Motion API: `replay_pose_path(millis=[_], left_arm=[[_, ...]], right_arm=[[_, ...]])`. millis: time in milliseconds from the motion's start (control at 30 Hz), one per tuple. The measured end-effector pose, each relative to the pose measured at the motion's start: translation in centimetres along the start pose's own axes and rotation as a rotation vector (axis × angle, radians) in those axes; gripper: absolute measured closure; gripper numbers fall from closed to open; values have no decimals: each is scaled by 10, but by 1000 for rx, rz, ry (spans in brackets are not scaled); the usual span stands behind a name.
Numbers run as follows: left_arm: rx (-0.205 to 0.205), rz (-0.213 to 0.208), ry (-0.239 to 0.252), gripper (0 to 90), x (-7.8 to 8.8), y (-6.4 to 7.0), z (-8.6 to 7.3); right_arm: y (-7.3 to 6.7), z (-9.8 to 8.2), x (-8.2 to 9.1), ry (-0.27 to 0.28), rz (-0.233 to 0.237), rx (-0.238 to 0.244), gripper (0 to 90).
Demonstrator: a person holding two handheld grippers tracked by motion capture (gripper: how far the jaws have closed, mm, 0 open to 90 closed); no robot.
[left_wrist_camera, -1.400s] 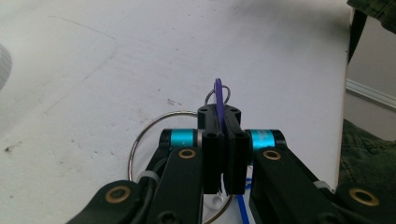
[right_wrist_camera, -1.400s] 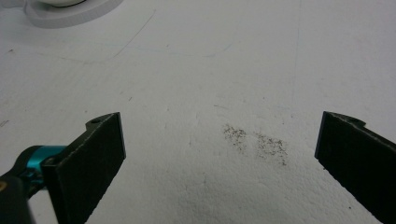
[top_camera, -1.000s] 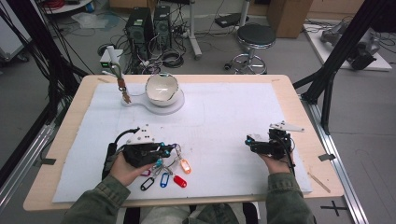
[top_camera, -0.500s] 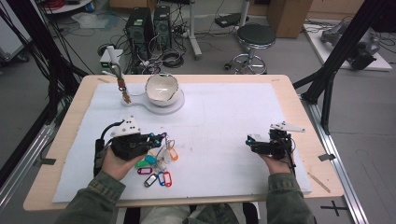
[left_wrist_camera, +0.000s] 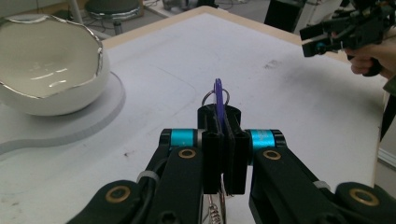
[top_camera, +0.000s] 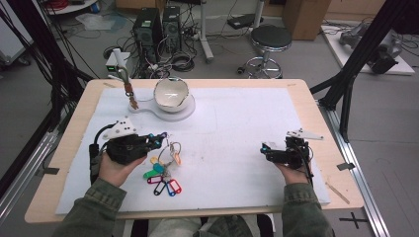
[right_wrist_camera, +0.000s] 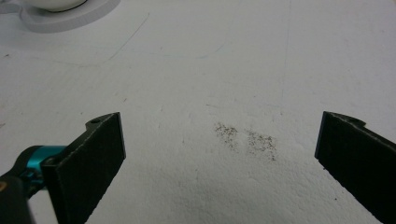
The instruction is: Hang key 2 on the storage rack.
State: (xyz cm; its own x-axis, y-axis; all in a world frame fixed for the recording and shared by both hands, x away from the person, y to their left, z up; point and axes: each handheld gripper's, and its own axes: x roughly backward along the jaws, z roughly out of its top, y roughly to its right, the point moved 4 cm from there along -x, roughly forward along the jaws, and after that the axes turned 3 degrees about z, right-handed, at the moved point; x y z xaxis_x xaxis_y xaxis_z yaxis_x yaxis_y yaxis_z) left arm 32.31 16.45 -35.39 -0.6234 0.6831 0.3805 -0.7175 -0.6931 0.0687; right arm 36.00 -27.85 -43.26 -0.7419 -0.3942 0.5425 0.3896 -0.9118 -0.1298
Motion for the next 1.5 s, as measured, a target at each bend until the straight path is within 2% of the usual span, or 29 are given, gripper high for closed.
replay_pose_path(millis=[167,367,667,833,1100,1233,1400,1500], left_arm=[[21,31,24,874,11,-11,4],[53,41,41,874,17,-23,11],[77,100,47,874,22,-39,25],[93,107,51,874,26,-48,31],[141,170,74,874,39,-69,37],[185,209,95,874,47,-81,41],[219,262,120,874,59,-94,47],[241,278,129,874,65,-100,51]], right_arm=[[0,0,0,0,-1,0,7],[-1,0,-1,0,-4,-1,7],[0,0,0,-3,-6,-3,7],[0,0,0,-2,-7,-5,7],[0,0,0,-1,-6,-5,7],[0,0,0,-2,-6,-5,7],[0,0,0,-4,-7,-5,7],[0,-1,-1,-3,-7,-4,7]])
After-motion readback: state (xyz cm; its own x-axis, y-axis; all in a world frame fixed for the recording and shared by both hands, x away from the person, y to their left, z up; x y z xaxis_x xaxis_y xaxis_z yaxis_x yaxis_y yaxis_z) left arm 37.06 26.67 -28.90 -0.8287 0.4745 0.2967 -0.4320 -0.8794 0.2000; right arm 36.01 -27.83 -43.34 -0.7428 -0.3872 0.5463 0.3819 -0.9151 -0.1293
